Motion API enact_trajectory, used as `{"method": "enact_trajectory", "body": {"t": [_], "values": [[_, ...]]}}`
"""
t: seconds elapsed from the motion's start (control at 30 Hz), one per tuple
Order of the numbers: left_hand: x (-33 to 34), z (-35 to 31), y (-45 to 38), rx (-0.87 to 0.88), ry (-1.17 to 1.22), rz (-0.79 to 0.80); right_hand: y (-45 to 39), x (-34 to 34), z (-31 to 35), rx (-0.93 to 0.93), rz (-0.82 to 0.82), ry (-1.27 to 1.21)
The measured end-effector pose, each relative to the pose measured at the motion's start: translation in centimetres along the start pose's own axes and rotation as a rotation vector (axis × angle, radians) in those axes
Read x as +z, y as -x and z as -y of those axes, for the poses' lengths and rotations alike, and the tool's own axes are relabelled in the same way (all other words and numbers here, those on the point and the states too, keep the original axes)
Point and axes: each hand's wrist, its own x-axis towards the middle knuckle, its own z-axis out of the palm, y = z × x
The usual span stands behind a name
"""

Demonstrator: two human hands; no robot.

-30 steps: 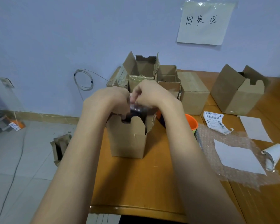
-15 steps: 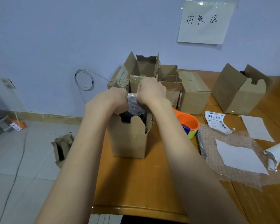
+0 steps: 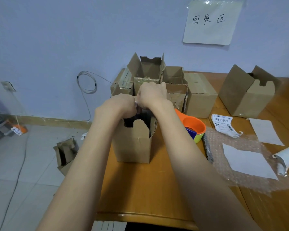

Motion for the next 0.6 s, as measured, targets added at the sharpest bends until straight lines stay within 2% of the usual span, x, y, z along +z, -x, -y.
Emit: {"method": "enact_trajectory", "body": {"t": [0.13,0.2,0.23,0.37,0.43,0.5,0.6], "values": [[0.8,-0.2,-0.3,0.012,0.041,-0.025,-0.6,-0.2,0.4,-0.02,-0.004,0.023],[1.2,-0.2,-0.5,0.012,0.079,-0.108,-0.6,-0.3,0.4,-0.013,0.017,0.024],[1.3,0.1,-0.7,0.022,0.135,-0.198,-0.6,-0.3,0.4,-0.002,0.028,0.019],[0.0,0.8,0.1,0.148,0.516,-0.771,-0.6,-0.4,-0.2,-0.01,0.075,0.019],[-0.6,2.0,0.5,0.174,0.7,-0.957,-0.1,-0.6,-1.1,-0.043,0.127,-0.06],[-0.3,3.7,0.1,0.163,0.829,-0.951,1.0,-0.8,-2.5,-0.037,0.085,-0.226],[1.3,5.3,-1.0,0.148,1.128,-0.646,5.2,-0.9,-4.0,-0.025,-0.226,-0.586]]}}
